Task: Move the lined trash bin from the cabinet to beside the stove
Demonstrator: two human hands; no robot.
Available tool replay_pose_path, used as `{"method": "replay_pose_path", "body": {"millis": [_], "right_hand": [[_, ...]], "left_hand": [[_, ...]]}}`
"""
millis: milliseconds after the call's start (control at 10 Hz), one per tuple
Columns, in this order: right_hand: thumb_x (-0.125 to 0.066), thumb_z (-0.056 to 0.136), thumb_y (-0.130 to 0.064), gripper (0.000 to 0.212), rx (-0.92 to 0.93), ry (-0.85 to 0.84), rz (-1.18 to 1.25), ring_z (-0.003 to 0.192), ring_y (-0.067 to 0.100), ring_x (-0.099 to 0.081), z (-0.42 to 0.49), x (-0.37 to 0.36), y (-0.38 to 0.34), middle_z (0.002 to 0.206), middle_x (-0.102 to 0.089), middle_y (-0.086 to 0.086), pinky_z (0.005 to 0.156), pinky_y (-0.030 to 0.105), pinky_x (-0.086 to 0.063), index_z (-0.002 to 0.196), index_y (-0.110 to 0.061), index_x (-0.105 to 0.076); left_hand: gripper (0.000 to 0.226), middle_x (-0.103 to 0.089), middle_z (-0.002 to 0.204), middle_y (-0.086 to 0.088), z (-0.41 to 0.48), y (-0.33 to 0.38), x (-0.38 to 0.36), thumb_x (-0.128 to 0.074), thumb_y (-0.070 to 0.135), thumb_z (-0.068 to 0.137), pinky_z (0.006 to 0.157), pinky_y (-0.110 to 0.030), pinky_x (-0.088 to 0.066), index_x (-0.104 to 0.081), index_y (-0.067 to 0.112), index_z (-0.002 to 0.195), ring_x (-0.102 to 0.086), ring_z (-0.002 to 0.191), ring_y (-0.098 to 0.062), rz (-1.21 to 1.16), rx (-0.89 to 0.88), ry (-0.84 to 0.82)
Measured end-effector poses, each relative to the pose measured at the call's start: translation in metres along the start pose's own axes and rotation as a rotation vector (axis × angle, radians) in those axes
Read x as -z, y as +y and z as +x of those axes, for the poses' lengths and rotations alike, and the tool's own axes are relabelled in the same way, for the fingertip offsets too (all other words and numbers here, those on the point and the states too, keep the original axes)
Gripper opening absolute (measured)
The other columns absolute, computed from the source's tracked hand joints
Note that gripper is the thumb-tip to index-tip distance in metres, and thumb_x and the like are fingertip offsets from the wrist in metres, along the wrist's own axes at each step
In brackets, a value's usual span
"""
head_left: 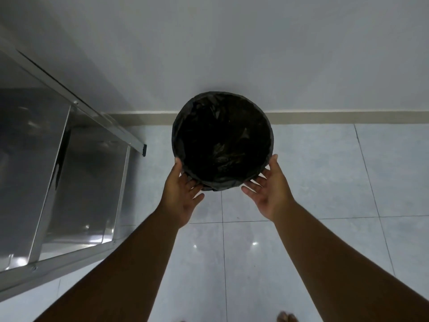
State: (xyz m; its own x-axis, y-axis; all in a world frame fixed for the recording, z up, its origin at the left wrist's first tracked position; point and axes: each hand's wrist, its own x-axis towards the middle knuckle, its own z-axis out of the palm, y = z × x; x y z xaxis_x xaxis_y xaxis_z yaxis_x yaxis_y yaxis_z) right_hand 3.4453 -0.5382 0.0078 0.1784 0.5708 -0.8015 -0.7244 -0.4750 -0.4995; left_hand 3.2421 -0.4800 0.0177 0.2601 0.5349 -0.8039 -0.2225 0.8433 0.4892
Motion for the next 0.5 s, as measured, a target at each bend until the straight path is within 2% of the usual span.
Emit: {"method": "replay_pose_path", "body": {"millis": [300, 400, 500], "right_hand": [[-0.039, 0.091, -0.064, 0.074, 0.001, -0.024, -0.043, 0.135, 0.035, -0.046, 0.007, -0.006, -0.014, 0.153, -0.041, 0.012, 0.106, 0.048, -0.041, 0.151, -0.021, -0.034], [-0.042, 0.089, -0.064, 0.080, -0.023, 0.038, -0.047, 0.138, 0.038, -0.041, 0.000, -0.002, -0.016, 0.158, -0.032, 0.014, 0.109, 0.051, -0.039, 0.154, -0.020, -0.026], [-0.040, 0.090, -0.063, 0.078, -0.027, 0.102, -0.165, 0.138, 0.036, -0.041, -0.025, -0.001, -0.023, 0.159, -0.031, 0.012, 0.109, 0.051, -0.039, 0.153, -0.019, -0.027]], "left_hand": [[0.080, -0.043, 0.160, -0.011, 0.008, 0.013, -0.002, -0.035, 0.069, 0.094, 0.124, -0.051, -0.023, -0.036, 0.018, 0.156, -0.039, 0.148, -0.031, 0.018, -0.003, -0.001], [0.084, -0.033, 0.165, -0.012, 0.002, 0.011, 0.005, -0.035, 0.068, 0.094, 0.124, -0.052, -0.022, -0.024, 0.017, 0.160, -0.030, 0.152, -0.033, 0.014, 0.020, 0.037], [0.086, -0.026, 0.168, -0.011, -0.020, 0.016, 0.008, -0.035, 0.068, 0.093, 0.123, -0.050, -0.023, -0.016, 0.020, 0.162, -0.028, 0.153, -0.033, 0.145, 0.032, 0.085]]}}
